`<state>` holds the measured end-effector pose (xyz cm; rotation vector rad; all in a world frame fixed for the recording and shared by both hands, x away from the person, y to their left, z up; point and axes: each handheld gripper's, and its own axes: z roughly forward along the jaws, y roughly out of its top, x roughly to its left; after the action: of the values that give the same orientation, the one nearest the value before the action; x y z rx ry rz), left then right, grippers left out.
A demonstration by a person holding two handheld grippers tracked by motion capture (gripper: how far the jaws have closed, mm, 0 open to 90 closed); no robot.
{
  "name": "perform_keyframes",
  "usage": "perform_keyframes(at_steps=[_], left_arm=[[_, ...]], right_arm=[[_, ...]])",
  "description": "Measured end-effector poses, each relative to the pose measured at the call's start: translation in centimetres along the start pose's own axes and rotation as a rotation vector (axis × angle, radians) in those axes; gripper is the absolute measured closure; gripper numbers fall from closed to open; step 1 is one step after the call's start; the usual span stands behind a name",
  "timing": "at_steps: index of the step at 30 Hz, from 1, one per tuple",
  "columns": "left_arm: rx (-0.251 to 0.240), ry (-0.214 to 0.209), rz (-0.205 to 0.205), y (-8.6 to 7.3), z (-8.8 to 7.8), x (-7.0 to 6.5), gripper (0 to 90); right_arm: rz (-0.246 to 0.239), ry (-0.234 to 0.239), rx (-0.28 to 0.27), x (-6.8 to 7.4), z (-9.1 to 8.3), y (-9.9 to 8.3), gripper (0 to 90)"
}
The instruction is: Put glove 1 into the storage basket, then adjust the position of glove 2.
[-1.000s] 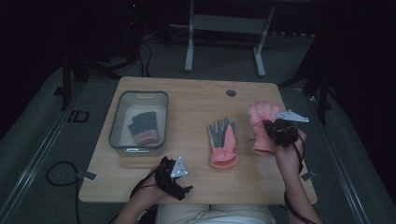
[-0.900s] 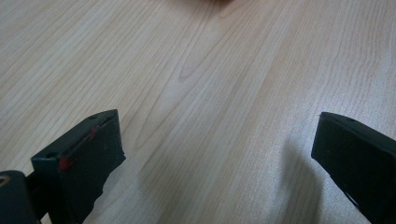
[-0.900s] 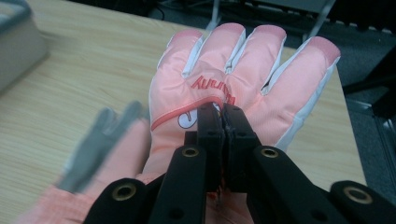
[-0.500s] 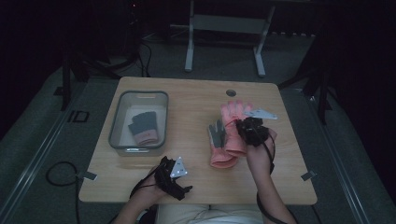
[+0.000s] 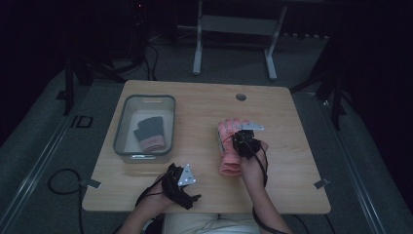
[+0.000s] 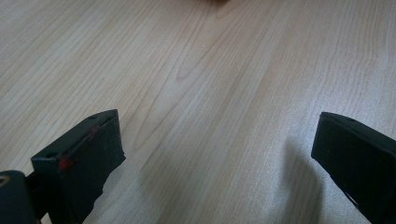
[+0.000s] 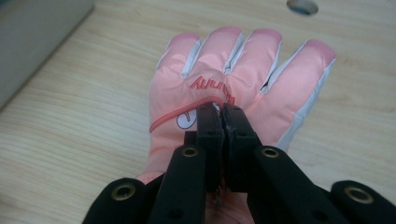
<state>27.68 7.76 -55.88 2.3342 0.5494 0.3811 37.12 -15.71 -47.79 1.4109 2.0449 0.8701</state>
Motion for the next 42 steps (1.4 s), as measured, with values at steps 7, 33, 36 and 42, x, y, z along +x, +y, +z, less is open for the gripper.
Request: perform_keyframes(at_steps=[7, 33, 36, 42], left_arm=[[0.002, -0.003, 0.004, 0.1, 0.1, -0.2, 1.8], [-0.013, -0.007, -0.02, 0.3, 0.0, -0.1, 1.8], [-0.014, -0.005, -0.022, 0.3, -0.1, -0.1, 1.8], [-0.014, -0.002, -0.032, 0.5, -0.1, 0.0, 1.8]], right_arm=[[-0.01, 0.022, 0.054, 0.5, 2.3, -0.7, 85.9], [-0.052, 0.223, -0.021, -3.7, -1.7, 0.6, 21.0], [-0.065, 0.24, -0.046, -3.9, -2.1, 0.6, 16.3], [-0.071, 0.244, -0.089, -4.6, -3.0, 0.6, 17.2]])
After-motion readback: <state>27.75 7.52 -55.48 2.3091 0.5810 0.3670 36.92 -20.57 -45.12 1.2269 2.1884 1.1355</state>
